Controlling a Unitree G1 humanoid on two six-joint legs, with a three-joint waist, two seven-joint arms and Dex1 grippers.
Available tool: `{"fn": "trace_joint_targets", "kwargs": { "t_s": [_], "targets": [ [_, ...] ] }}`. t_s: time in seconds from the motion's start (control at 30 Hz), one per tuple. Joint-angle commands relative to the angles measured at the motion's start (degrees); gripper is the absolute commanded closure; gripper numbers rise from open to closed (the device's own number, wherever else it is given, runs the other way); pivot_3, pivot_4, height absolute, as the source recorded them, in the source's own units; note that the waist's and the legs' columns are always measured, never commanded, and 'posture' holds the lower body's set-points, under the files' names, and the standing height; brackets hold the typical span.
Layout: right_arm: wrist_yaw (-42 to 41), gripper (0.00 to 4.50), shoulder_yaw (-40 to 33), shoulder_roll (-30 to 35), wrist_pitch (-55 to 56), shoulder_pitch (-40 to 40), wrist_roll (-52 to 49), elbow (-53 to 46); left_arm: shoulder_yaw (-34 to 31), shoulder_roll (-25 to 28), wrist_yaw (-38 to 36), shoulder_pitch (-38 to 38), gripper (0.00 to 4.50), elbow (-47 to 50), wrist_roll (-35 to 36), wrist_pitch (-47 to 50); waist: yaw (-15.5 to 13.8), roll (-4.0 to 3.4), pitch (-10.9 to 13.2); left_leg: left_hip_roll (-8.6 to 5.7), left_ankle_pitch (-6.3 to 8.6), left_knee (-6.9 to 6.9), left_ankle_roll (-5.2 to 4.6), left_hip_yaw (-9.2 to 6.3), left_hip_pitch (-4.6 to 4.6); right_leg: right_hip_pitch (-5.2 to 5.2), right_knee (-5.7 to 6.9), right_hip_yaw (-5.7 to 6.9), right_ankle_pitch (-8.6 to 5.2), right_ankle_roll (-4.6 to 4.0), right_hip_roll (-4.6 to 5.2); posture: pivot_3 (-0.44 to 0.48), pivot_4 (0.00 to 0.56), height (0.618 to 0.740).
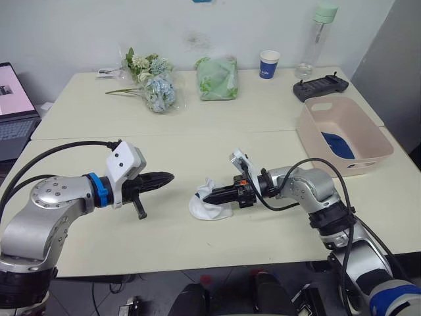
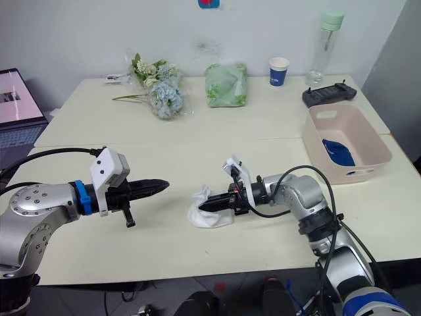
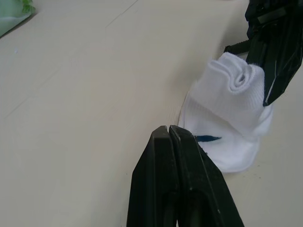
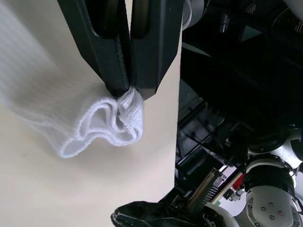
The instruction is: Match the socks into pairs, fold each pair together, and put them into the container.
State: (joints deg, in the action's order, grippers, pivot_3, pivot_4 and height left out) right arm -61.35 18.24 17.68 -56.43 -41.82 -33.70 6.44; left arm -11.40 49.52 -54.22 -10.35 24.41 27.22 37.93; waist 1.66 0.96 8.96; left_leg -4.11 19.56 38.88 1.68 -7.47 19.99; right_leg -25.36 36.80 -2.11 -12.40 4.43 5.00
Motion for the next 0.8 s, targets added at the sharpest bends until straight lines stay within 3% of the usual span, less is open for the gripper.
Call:
{"fn": "trace_joint_targets", "kwargs": {
  "t_s": [0.03,0.4,0.67,0.8],
  "targets": [
    [-0.22,3.79,-1.20,-0.96,0.61,-1.61,-0.37,-0.68,0.35,-0.56,1.04,-0.56,4.50,1.79,0.57,-1.14,0.09,0.00,0.00,0.00,0.00,-0.01,0.00,0.00,0.00,-0.01,0.00,0.00,0.00,0.00,-0.01,0.000,0.150,0.740],
    [0.80,0.05,-5.43,1.12,-3.40,-0.27,-2.94,-4.75,4.41,-1.71,0.16,-4.69,4.50,-1.18,-0.01,-4.86,0.08,0.00,0.00,0.00,0.00,-0.02,0.00,0.01,0.00,-0.02,0.01,0.00,0.00,0.00,-0.02,0.000,0.150,0.740],
    [8.27,0.05,-8.52,4.02,-6.20,1.67,-1.03,-5.85,10.00,-2.32,-1.30,-1.40,4.50,-0.27,-2.45,-8.12,0.25,0.00,0.00,-0.11,0.00,-0.05,0.01,0.03,0.00,-0.03,0.00,-0.02,0.00,0.00,-0.01,0.000,0.150,0.740],
    [11.36,0.05,-7.32,5.29,-7.37,3.97,0.62,-5.82,15.94,-4.29,1.55,2.82,4.50,-6.76,-11.72,-17.01,0.16,-0.02,-0.01,-0.10,0.00,-0.06,0.00,0.07,-0.01,-0.02,-0.01,-0.06,0.00,0.00,0.00,0.000,0.150,0.740]
  ]
}}
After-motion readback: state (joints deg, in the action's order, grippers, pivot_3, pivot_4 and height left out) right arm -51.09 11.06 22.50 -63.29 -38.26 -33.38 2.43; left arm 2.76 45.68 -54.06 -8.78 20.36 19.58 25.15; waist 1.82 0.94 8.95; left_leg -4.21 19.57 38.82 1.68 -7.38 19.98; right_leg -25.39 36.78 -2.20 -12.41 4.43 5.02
